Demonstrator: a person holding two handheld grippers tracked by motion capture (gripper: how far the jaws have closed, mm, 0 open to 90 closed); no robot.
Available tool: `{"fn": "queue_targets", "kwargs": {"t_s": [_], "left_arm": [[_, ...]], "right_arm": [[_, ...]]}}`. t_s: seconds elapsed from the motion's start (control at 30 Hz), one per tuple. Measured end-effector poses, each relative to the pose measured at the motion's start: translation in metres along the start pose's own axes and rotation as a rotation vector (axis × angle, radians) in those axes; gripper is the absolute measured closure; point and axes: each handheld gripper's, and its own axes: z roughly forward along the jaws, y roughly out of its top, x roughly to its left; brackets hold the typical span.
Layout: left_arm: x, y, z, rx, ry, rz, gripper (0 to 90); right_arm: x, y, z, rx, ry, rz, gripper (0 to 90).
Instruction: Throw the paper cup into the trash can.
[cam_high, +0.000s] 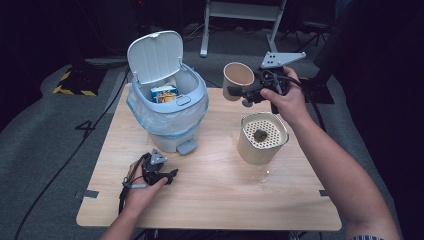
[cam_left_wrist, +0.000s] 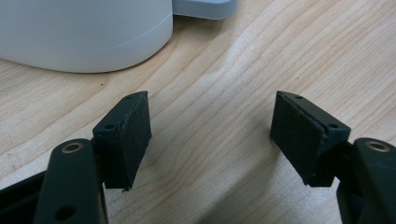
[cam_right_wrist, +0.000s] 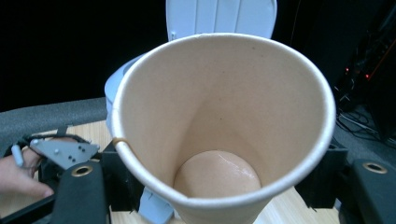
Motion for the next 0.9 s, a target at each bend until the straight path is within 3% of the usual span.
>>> {"fn": "queue_targets", "kwargs": {"t_s": [0.73, 0.9], "left_arm": [[-0.001, 0.001, 0.002, 0.003, 0.001, -0.005, 28.2], [-0.001, 0.002, 0.002, 0.004, 0.001, -0.002, 28.1]], "right_arm": [[0.002, 0.044, 0.076, -0.016, 0.045, 0.010, 30.5], [0.002, 0.046, 0.094, 0.021, 0.044, 0.008, 30.4]]}}
